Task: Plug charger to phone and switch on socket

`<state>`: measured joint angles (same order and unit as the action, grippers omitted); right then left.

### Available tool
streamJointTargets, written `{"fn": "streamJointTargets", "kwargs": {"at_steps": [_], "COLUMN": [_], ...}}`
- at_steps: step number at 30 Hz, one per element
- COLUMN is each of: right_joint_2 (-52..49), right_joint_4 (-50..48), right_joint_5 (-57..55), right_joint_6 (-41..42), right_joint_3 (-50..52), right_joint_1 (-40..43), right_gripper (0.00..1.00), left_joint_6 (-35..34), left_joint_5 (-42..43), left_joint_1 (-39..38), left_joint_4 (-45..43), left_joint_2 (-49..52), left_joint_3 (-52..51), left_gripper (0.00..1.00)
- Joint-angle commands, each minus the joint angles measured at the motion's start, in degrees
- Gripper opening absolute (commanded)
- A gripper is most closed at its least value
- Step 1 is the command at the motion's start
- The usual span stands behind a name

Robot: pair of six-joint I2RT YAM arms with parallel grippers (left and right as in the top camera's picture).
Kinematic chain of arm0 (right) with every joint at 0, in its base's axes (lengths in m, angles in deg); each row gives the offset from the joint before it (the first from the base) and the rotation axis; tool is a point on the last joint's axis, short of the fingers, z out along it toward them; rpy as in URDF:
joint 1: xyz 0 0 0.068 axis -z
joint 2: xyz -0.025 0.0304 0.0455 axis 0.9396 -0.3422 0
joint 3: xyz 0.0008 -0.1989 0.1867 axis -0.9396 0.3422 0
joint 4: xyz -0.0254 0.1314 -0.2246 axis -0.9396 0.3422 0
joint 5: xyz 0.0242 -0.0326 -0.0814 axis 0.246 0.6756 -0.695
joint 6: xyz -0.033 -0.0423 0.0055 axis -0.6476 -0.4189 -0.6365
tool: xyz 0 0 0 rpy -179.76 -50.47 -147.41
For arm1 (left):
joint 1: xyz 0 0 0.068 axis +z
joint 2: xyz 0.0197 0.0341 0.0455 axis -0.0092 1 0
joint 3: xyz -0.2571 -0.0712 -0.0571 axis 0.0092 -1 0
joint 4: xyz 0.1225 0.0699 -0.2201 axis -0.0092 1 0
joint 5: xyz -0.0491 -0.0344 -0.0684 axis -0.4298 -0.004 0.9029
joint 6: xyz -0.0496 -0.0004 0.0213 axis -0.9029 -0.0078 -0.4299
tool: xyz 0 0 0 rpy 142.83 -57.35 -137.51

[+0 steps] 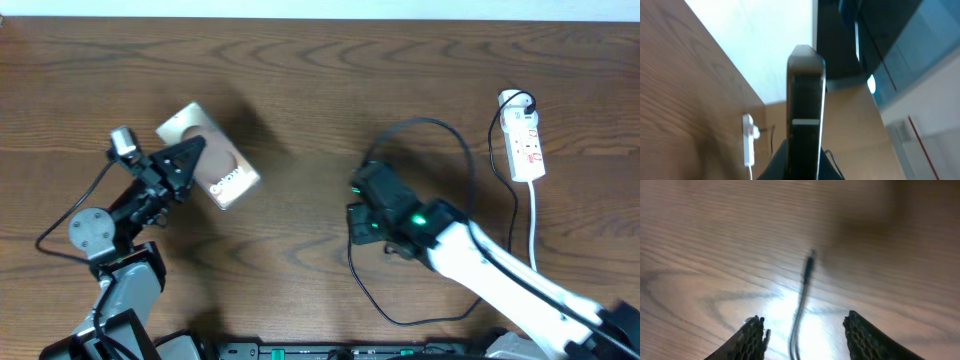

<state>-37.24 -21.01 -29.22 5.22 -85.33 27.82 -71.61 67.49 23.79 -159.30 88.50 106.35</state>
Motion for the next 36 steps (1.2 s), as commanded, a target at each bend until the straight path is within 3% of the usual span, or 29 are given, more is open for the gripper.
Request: {"fn": "streamJointTargets", "kwargs": {"at_steps": [1, 6, 16, 18, 19, 22, 31, 36], "right_joint_2": [-9.86, -20.0, -27.63, -27.63, -27.63, -27.63, -25.07, -15.69], "right_joint_4": [4.04, 8.96, 12.79, 12.74, 12.92, 12.98, 12.26, 8.81], "right_joint_5": [-6.25, -11.96, -13.64, -13.62, -13.35, -12.94, -6.19, 2.47], "right_joint_6": [-0.98, 0.46, 5.29, 5.29, 5.31, 6.21, 6.56, 5.88], "right_joint_3": [-6.88, -10.95, -10.97, -10.97, -10.97, -10.97, -12.22, -12.33], "right_joint_1": [-5.09, -10.84, -14.67, -14.43, -14.08, -13.31, -12.5, -10.97], "right_gripper": [0.47, 0.49, 0.34, 0.27, 0.18, 0.01, 0.01, 0.01], "left_joint_6": [0.02, -1.07, -1.7, -1.7, -1.92, -2.1, -2.08, -2.1], "left_joint_5": [2.75, 7.13, 9.92, 9.94, 10.03, 10.62, 11.69, 11.32], "left_joint_1": [4.0, 6.45, 6.54, 6.54, 6.54, 6.54, 6.54, 6.54], "left_joint_4": [-0.02, -0.02, -0.02, -0.02, -0.02, -0.02, -0.02, -0.04], "left_joint_2": [-0.44, -0.44, -0.44, -0.44, -0.44, -0.44, -0.44, -0.44], "left_joint_3": [1.75, 1.75, 1.75, 1.75, 1.75, 1.75, 1.75, 1.75], "left_gripper": [0.07, 0.08, 0.07, 0.07, 0.08, 0.07, 0.07, 0.07]}}
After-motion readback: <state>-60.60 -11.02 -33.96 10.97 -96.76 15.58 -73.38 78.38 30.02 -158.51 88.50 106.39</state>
